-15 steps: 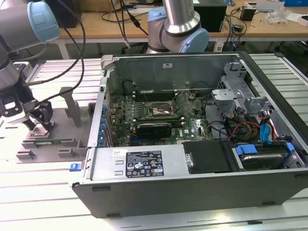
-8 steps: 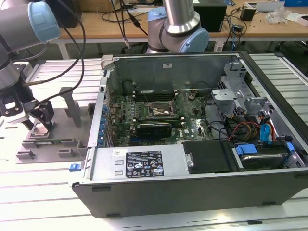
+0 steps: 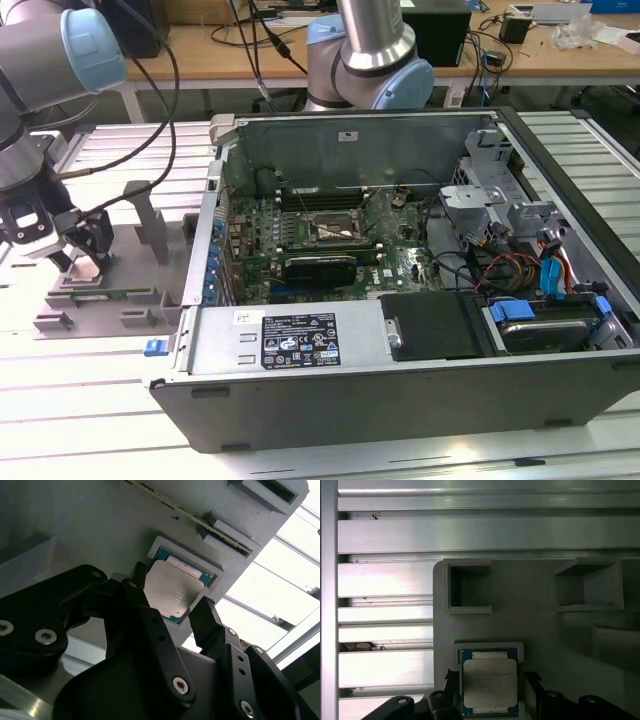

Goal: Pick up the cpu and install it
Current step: 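Pick up the cpu and move it towards the insertion slot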

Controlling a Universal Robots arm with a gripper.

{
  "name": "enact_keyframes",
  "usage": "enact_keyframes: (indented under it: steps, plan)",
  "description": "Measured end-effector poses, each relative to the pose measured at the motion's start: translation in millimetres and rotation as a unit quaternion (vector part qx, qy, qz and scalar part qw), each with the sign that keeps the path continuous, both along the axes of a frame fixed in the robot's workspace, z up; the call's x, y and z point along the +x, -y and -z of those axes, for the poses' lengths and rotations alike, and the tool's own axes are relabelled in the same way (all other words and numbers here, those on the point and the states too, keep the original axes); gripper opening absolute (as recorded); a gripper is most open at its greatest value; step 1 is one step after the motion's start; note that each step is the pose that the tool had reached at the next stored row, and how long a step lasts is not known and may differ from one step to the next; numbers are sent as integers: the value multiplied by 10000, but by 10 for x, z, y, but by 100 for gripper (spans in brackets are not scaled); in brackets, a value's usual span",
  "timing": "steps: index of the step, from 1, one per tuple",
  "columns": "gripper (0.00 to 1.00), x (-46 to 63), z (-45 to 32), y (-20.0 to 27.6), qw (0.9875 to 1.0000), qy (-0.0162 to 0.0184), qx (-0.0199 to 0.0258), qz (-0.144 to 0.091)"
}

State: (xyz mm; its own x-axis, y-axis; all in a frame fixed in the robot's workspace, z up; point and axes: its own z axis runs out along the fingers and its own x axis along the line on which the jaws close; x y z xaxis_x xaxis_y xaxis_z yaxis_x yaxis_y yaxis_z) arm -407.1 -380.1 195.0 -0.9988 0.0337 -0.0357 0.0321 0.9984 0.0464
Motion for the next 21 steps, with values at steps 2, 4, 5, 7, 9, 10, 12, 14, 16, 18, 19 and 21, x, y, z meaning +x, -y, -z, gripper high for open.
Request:
enact_keyframes:
  steps: [2,4,5,7,9,10,12,14,16,18,19,21]
  plan:
    - [62,0,19,-4,10000,1,0,0]
    - [62,0,35,-6,10000,1,0,0]
    - [62,0,42,-7,10000,0,0,0]
    - [62,-1,54,-8,10000,-1,-1,0]
    - [62,0,57,-8,10000,-1,-1,0]
    - [62,0,62,-8,10000,1,0,0]
    - [62,-1,66,-9,10000,0,5,0]
    - [62,-1,74,-9,10000,0,7,0]
    - [62,-2,77,-10,10000,0,7,0]
    - [62,-5,80,-12,10000,1,8,1]
    - [62,-6,80,-13,10000,1,8,0]
    - [62,-6,81,-13,10000,0,7,-1]
